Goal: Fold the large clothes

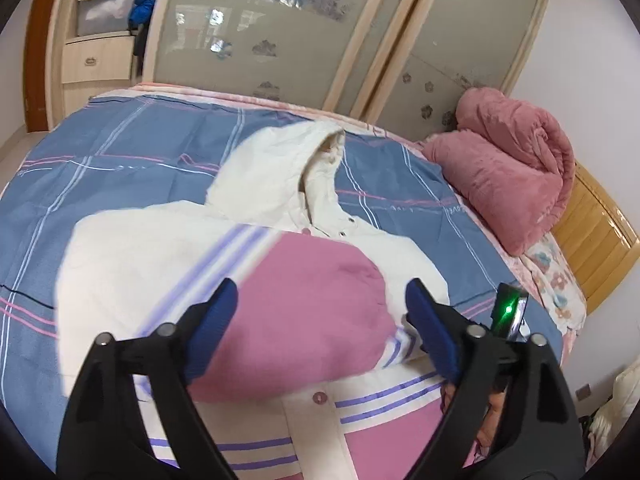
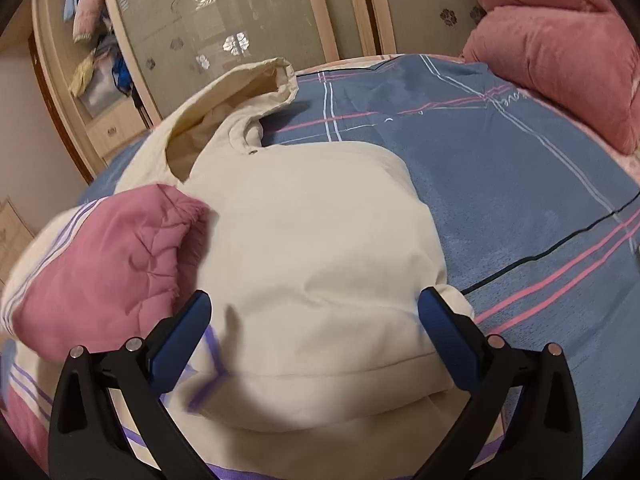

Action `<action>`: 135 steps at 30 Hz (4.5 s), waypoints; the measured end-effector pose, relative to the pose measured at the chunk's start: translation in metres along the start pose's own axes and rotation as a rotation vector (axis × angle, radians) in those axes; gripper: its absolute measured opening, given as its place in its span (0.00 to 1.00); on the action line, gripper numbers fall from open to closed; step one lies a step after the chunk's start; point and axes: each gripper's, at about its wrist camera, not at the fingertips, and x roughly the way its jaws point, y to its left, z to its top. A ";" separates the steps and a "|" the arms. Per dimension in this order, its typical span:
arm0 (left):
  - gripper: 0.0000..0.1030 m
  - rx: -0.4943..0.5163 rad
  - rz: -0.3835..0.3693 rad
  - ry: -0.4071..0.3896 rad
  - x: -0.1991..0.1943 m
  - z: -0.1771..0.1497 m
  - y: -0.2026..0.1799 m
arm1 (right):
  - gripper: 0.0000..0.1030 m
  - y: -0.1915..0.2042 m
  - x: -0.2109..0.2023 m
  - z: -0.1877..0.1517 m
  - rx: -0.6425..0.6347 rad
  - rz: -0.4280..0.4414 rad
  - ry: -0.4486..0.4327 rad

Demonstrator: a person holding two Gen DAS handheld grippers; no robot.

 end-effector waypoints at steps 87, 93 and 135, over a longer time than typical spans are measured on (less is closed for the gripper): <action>0.92 0.006 0.615 0.075 0.119 -0.078 0.036 | 0.44 0.062 0.016 -0.011 -0.329 -0.073 0.048; 0.92 -0.046 0.580 0.002 0.100 -0.068 0.017 | 0.44 0.055 0.020 -0.007 -0.308 -0.049 0.088; 0.94 0.027 0.530 0.129 0.173 -0.057 -0.034 | 0.83 0.028 0.017 0.001 -0.139 -0.059 0.111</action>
